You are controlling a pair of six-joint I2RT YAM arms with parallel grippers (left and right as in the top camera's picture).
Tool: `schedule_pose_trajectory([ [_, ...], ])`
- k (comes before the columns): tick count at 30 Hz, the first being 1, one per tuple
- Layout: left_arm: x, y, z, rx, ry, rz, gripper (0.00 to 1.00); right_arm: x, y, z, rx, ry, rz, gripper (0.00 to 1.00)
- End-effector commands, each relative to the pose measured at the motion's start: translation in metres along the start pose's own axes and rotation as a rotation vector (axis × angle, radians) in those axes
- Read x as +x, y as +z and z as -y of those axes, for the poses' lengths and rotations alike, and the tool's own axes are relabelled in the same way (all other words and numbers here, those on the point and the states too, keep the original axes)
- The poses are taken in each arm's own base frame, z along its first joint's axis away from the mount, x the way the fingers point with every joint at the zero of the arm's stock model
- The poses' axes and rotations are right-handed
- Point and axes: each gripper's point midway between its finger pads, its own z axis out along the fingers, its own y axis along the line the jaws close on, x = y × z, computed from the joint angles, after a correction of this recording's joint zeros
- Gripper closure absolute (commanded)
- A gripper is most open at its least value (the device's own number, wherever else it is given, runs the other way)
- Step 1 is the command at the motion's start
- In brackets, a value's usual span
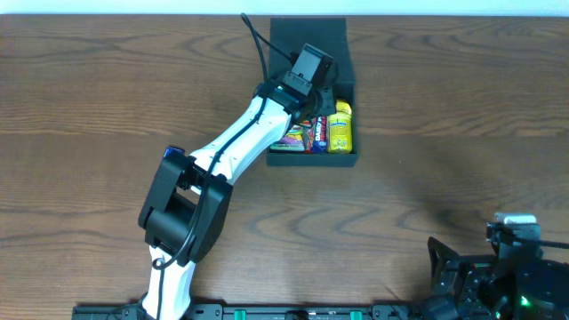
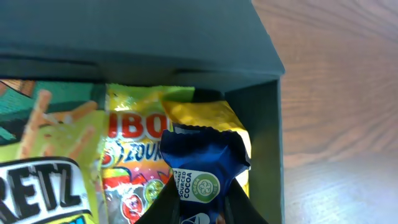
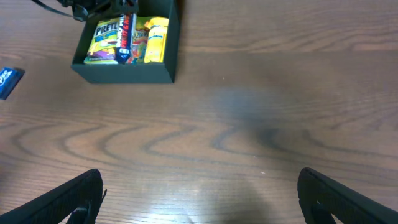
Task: Pack container
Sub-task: 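Carry the Dairy Milk bar into the box and release it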
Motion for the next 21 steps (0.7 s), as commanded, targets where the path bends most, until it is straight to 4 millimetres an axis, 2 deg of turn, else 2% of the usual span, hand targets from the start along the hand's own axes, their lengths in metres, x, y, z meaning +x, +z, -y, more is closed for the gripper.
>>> schedule_pose_trajectory([
  [1, -0.008, 0.007, -0.003, -0.02, -0.011, 0.032, 0.94, -0.001, -0.001, 0.0, 0.0, 0.007, 0.006, 0.01],
  [6, -0.009, 0.008, -0.004, -0.02, -0.004, 0.035, 0.94, -0.001, -0.001, 0.0, 0.0, 0.007, 0.006, 0.01],
  [7, -0.009, 0.008, -0.004, -0.022, -0.004, 0.033, 0.85, -0.001, -0.001, 0.0, 0.0, 0.007, 0.006, 0.01],
  [8, -0.008, 0.008, -0.004, -0.022, -0.004, 0.032, 0.65, -0.001, -0.001, 0.0, 0.001, 0.007, 0.006, 0.01],
  [11, -0.008, 0.008, -0.004, -0.022, -0.004, 0.032, 0.34, -0.001, -0.001, 0.0, 0.0, 0.007, 0.006, 0.01],
  [17, -0.015, 0.005, -0.009, -0.023, -0.013, 0.042, 0.38, -0.001, -0.001, 0.0, 0.0, 0.007, 0.006, 0.01],
  [21, -0.029, -0.013, -0.018, -0.033, 0.025, 0.063, 0.39, -0.001, -0.001, 0.0, 0.0, 0.007, 0.006, 0.01],
])
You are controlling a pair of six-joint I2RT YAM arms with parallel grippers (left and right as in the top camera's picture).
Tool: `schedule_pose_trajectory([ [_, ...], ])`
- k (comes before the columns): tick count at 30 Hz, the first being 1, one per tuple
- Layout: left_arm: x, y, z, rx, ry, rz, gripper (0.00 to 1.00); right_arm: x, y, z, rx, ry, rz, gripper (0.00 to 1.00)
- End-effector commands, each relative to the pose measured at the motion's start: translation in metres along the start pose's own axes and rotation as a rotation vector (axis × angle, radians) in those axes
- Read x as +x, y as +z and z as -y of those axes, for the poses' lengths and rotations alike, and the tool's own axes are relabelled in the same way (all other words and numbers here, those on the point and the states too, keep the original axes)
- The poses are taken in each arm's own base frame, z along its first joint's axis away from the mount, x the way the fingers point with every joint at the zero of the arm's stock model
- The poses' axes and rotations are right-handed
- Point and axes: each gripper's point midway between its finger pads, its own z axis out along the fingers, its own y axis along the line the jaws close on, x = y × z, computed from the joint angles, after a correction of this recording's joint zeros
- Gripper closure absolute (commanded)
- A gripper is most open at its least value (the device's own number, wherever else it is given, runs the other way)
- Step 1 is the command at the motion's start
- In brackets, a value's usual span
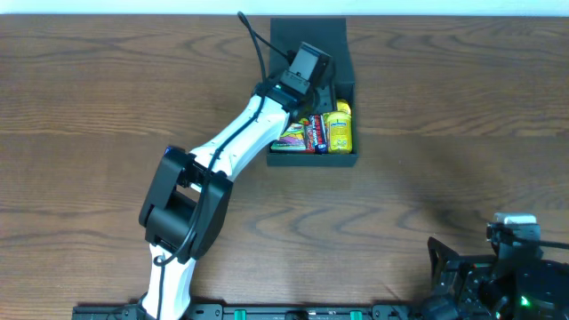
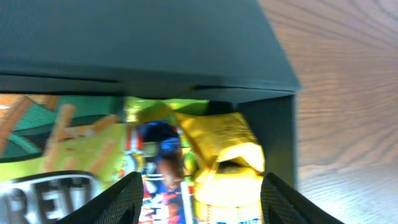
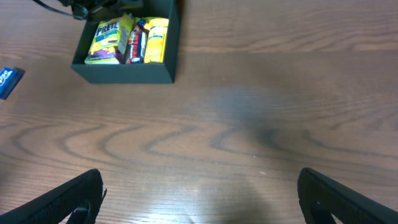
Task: Pack container
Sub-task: 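Carry the Dairy Milk bar into the box and release it, then withdraw the left gripper and move to the blue Eclipse mints tin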
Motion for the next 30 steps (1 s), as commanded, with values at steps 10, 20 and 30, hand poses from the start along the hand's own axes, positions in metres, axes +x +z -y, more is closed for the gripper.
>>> schedule_pose_trajectory([
  [10, -0.046, -0.114, -0.103, -0.311, 0.021, 0.043, 0.43, -0.001, -0.001, 0.0, 0.0, 0.007, 0.006, 0.01],
  [20, -0.022, -0.16, -0.192, -0.488, 0.121, -0.176, 0.5, -0.001, -0.001, 0.0, 0.0, 0.007, 0.006, 0.01],
  [30, 0.037, -0.17, -0.276, -0.514, 0.164, -0.446, 0.49, -0.001, -0.001, 0.0, 0.001, 0.007, 0.006, 0.01],
])
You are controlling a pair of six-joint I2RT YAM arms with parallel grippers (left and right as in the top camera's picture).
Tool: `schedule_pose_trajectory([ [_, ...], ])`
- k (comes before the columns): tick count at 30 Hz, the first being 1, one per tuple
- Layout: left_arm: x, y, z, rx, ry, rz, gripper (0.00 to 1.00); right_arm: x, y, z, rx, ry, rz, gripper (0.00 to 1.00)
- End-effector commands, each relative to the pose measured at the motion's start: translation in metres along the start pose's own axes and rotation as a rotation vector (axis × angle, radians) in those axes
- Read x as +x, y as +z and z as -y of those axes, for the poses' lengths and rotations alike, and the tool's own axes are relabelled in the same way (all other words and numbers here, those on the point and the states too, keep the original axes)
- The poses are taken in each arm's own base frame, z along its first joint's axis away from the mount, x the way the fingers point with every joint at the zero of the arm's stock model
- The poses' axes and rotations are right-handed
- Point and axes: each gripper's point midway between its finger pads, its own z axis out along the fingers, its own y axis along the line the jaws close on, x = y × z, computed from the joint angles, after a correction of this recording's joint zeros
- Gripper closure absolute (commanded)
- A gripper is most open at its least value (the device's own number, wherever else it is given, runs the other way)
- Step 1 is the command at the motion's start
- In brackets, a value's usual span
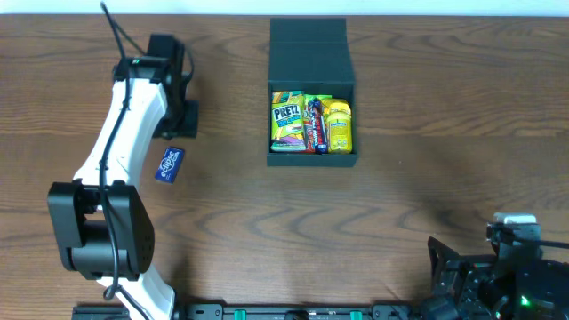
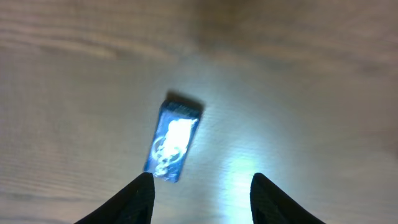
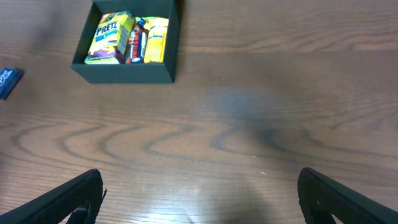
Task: Pack container
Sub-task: 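Withdraw the left gripper and move to the blue Eclipse mints tin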
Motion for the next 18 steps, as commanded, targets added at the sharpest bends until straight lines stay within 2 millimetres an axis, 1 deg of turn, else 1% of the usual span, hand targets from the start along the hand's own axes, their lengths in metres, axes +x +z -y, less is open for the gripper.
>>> schedule_pose_trajectory([
  [1, 0.014, 0.012, -0.009, 0.002, 0.082, -0.037, 0.49, -0.001, -0.001, 0.0, 0.001, 0.006, 0.006, 0.01],
  [4, 0.017, 0.025, -0.017, 0.003, 0.065, -0.041, 0.46, -0.001, -0.001, 0.0, 0.001, 0.006, 0.006, 0.01],
  [6, 0.02, 0.037, -0.02, 0.003, 0.079, -0.037, 0.41, -0.001, -0.001, 0.0, 0.001, 0.006, 0.006, 0.01],
  [8, 0.024, 0.045, -0.02, 0.003, 0.089, -0.042, 0.36, -0.001, -0.001, 0.0, 0.001, 0.006, 0.006, 0.01],
  [10, 0.027, 0.05, -0.02, 0.003, 0.099, -0.046, 0.36, -0.001, -0.001, 0.0, 0.001, 0.006, 0.006, 0.01],
  [15, 0.037, 0.067, -0.019, -0.001, 0.117, -0.061, 0.32, -0.001, -0.001, 0.0, 0.001, 0.006, 0.006, 0.01],
  [17, 0.039, 0.073, -0.021, -0.018, 0.117, -0.061, 0.26, -0.001, -0.001, 0.0, 0.001, 0.006, 0.006, 0.01],
  [18, 0.04, 0.076, -0.022, -0.026, 0.117, -0.058, 0.25, -0.001, -0.001, 0.0, 0.001, 0.006, 0.006, 0.01],
])
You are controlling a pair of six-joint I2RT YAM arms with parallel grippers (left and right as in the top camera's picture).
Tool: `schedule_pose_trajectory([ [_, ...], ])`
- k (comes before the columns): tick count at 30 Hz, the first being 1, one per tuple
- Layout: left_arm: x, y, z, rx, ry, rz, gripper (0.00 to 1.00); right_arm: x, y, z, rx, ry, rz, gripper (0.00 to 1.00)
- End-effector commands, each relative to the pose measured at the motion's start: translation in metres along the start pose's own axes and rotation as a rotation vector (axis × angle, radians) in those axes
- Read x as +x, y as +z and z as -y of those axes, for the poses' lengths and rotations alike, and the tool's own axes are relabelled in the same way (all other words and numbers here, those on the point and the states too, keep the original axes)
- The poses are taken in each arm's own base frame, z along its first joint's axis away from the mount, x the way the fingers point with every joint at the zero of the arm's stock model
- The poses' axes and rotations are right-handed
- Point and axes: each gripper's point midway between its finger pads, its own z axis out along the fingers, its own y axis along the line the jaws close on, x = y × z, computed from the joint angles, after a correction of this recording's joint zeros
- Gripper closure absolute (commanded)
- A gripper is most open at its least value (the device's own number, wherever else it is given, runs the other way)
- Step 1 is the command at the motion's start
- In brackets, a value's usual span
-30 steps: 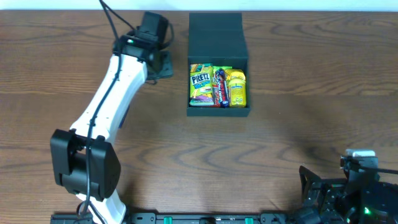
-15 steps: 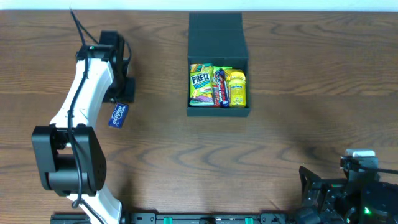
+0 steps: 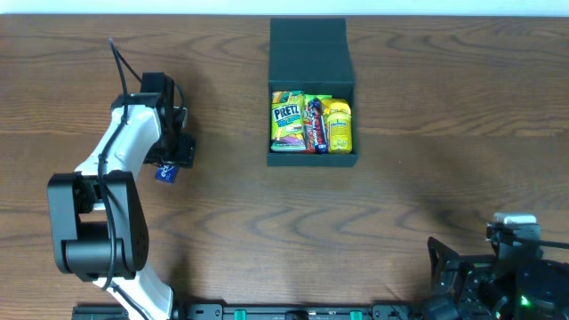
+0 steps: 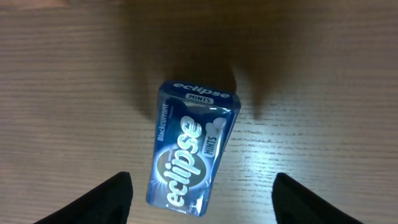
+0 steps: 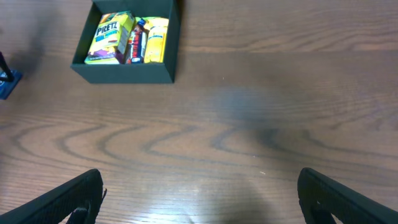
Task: Pack container
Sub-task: 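Withdraw the left gripper and move to the blue Eclipse mints tin, then grasp the Eclipse mints tin with the left gripper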
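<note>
The dark container (image 3: 311,161) stands at the back centre with its lid open behind it. In it lie a Pretz pack (image 3: 285,122), a dark candy bar (image 3: 313,124) and a yellow packet (image 3: 338,124). A blue Eclipse mints box (image 4: 193,163) lies flat on the table far to the left, also showing in the overhead view as the mints box (image 3: 165,172). My left gripper (image 4: 202,196) hangs open close above it, one finger on each side, apart from it. My right gripper (image 5: 199,199) is open over bare wood at the front right.
The wooden table (image 3: 427,178) stretches wide between the container and the right arm (image 3: 498,267). The container's front wall (image 5: 124,73) shows in the right wrist view, with the mints box (image 5: 7,87) at that view's left edge.
My left gripper has come down and nearer to the mints box. The box now fills the wrist view between the open fingers. The right arm has not moved.
My left gripper was shut on a blue-wrapped bar inside the container. Then it was open, with the bar lying between the Pretz pack and the yellow packet. Then it was far left, high over the mints box, and now it is low over it.
</note>
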Motion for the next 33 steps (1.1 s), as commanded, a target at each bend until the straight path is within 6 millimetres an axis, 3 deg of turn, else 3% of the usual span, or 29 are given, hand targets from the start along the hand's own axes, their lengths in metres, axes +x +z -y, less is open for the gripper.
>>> schedule_pose_trajectory([
  [1, 0.007, 0.008, -0.004, -0.025, 0.012, -0.011, 0.25, -0.001, -0.001, 0.0, 0.0, 0.007, 0.006, 0.01],
  [13, -0.003, 0.027, -0.005, -0.034, 0.0, 0.074, 0.24, -0.001, -0.001, 0.0, 0.0, 0.007, 0.006, 0.01],
  [21, 0.001, 0.034, -0.007, -0.032, -0.01, 0.069, 0.28, -0.001, -0.001, 0.0, 0.001, 0.007, 0.006, 0.01],
  [23, 0.003, 0.037, -0.006, -0.029, -0.01, 0.06, 0.35, -0.001, -0.001, 0.0, 0.0, 0.007, 0.006, 0.01],
  [26, 0.003, 0.038, -0.005, -0.025, -0.012, 0.057, 0.53, -0.001, -0.001, 0.0, 0.001, 0.007, 0.006, 0.01],
  [33, -0.004, 0.033, -0.005, -0.02, -0.138, 0.078, 0.66, -0.001, -0.001, 0.0, 0.0, 0.007, 0.006, 0.01],
])
